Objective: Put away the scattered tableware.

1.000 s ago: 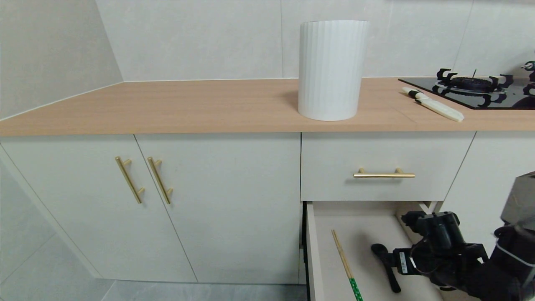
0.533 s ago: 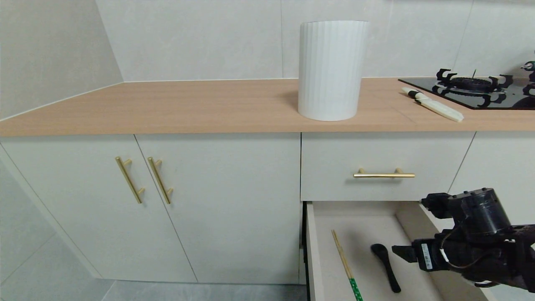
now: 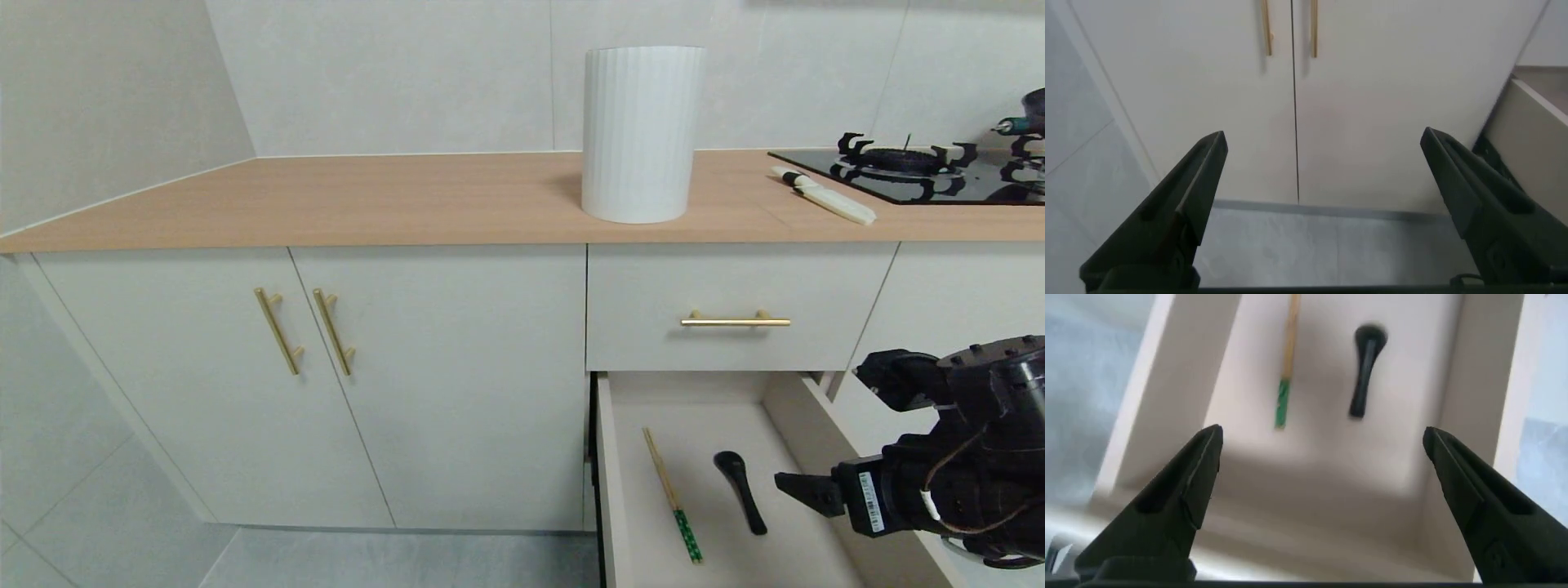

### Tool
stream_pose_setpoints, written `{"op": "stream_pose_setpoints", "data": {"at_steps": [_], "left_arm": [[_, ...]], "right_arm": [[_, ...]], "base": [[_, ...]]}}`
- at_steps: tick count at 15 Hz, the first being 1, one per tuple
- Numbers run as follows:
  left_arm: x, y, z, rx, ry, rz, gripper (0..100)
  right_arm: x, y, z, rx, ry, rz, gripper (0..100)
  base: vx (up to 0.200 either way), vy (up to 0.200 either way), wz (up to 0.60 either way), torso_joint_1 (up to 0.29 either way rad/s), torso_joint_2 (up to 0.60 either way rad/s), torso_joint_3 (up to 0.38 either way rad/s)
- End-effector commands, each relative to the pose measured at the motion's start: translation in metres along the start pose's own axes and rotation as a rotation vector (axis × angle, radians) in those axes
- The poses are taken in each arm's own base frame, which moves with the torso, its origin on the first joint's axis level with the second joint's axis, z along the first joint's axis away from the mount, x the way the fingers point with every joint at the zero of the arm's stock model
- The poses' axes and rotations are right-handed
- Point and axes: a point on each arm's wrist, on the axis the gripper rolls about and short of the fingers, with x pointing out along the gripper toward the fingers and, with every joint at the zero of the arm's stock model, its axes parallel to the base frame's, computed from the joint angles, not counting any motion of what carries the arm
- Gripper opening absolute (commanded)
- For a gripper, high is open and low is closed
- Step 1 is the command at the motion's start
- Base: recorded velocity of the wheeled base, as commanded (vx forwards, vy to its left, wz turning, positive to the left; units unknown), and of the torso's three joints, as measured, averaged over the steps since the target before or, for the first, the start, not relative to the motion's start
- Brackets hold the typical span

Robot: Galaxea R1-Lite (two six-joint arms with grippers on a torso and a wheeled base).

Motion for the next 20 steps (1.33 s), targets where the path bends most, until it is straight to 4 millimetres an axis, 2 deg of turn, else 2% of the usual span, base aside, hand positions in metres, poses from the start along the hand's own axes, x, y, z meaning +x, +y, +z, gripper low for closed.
{"op": "stream_pose_setpoints", "data": {"at_steps": [1,3,8,13,16,20], "left_arm": [[0.000,0.000,0.000,-0.001,0.001,0.001,100],[0.000,0.000,0.000,-0.001,0.001,0.001,100],[0.000,0.000,0.000,-0.001,0.001,0.001,100],[0.000,0.000,0.000,-0.001,0.001,0.001,100],[0.000,0.000,0.000,-0.001,0.001,0.001,100],[0.000,0.000,0.000,-0.001,0.001,0.001,100]], "right_arm": [[-0.004,0.002,-0.002,-0.011,0.007,0.012,100],[-0.005,0.004,-0.006,-0.030,0.042,0.016,100],[-0.010,0.014,-0.029,-0.166,0.232,0.081,100],[-0.022,0.014,-0.051,-0.338,0.390,0.149,100],[-0.014,0.016,-0.052,-0.345,0.433,0.141,100],[0.017,0.020,-0.052,-0.270,0.544,0.076,100]], "base": [[-0.200,0.000,0.00,0.002,0.00,0.002],[-0.200,0.000,0.00,0.002,0.00,0.005],[0.000,0.000,0.00,0.000,0.00,0.000],[0.000,0.000,0.00,0.000,0.00,0.000],[0.000,0.000,0.00,0.000,0.00,0.000],[0.000,0.000,0.00,0.000,0.00,0.000]]}}
